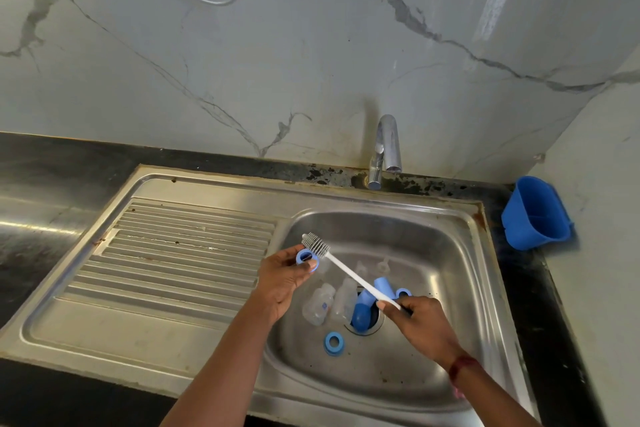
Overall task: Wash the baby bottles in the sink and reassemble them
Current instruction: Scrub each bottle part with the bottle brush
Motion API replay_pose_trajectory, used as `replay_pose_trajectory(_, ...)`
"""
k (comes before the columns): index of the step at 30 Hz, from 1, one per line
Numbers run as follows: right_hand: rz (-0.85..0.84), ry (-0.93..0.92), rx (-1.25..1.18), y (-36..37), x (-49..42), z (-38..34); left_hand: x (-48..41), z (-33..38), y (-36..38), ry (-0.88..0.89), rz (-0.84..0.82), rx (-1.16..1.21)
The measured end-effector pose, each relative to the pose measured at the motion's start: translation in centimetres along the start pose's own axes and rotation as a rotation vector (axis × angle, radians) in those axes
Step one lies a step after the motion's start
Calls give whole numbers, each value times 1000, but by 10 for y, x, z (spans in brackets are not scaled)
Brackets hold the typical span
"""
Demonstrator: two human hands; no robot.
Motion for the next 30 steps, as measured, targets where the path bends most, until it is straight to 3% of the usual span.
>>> replay_pose_trajectory(5, 3, 1, 68, -2, 2, 1, 3, 8, 4, 142, -3, -262)
replay_pose_trajectory(8, -2, -25, 119, -6, 4, -3, 5, 12, 3, 201, 87, -353)
replay_pose_trajectory(14, -22, -18, 145, -11, 4, -4, 4, 14, -4, 255, 249, -336)
replay_pose_trajectory(20, 10, -7, 132, -4, -4, -12, 4, 6, 8, 248, 198, -362)
replay_pose_trajectory(26, -26, -31, 147, -6, -4, -11, -2, 18, -11, 256, 340, -332)
replay_pose_trajectory(30, -23, -31, 153, -3, -4, -12, 3, 18, -5, 262, 289, -378)
Point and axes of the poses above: each hand's wrist, its own x-axis away from the middle knuckle, its own y-axis out of the palm, z = x × y, the point moved 6 cm from there along -x, towards the middle knuckle, and after that the axes turned 5 degrees about -y, right-handed, at the moved point
